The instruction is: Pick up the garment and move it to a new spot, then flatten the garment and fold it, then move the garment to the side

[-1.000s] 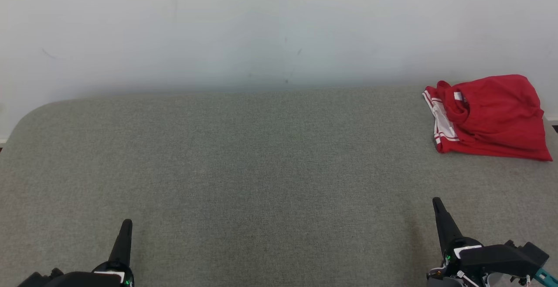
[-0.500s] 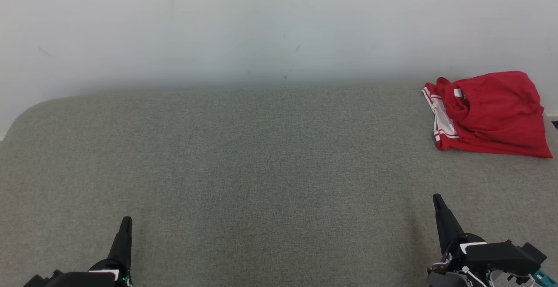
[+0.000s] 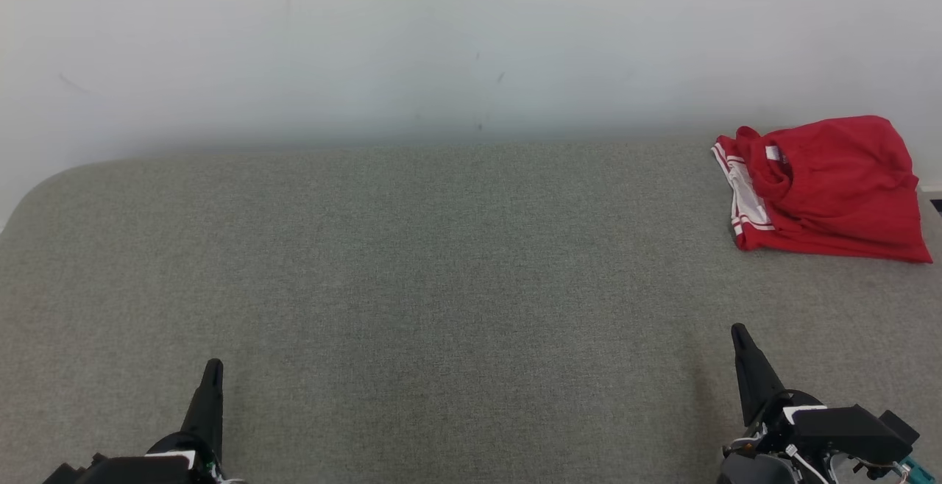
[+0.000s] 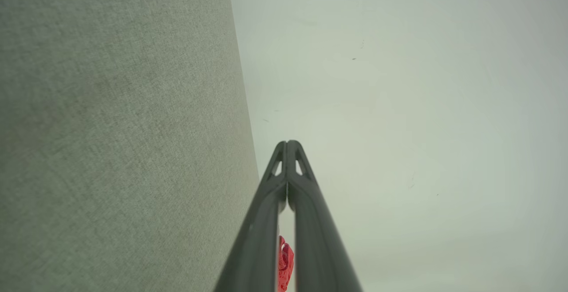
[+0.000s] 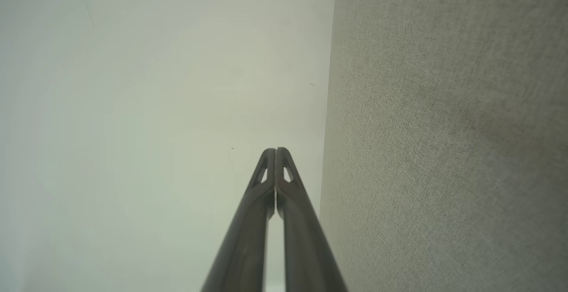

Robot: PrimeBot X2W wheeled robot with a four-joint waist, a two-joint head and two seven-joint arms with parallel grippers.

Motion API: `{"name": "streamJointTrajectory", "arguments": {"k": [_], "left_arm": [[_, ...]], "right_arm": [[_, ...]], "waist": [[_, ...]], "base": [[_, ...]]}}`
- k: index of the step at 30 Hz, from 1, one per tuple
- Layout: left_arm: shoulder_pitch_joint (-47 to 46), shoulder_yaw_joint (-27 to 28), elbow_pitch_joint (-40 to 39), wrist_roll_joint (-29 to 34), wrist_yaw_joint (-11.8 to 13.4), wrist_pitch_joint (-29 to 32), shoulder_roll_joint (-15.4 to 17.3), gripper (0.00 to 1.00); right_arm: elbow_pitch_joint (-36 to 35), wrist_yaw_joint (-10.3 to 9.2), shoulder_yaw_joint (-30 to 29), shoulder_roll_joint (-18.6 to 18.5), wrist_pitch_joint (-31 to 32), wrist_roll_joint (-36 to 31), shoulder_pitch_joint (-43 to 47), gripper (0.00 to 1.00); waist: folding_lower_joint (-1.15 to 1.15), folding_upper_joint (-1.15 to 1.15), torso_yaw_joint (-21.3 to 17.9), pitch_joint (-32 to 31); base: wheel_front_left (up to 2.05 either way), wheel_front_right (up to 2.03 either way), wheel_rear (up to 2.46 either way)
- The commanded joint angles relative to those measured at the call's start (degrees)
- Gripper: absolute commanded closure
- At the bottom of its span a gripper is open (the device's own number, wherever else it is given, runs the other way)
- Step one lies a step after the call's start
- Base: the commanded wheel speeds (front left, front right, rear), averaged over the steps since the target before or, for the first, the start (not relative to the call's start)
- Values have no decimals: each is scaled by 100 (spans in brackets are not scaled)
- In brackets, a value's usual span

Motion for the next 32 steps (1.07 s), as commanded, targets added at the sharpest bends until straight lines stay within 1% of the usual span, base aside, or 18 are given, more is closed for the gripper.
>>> {"name": "streamJointTrajectory", "arguments": {"k": [1, 32], "left_arm": [[-62, 18, 12, -32, -11, 20, -13, 100], [-61, 26, 11, -23, -11, 22, -17, 100]], "right_arm": [[4, -12, -8, 9, 7, 9, -34, 100], [3, -12, -6, 9, 7, 10, -33, 100]], "waist": [[0, -1, 0, 0], [0, -1, 0, 0]], "base": [[0, 0, 0], [0, 0, 0]]}}
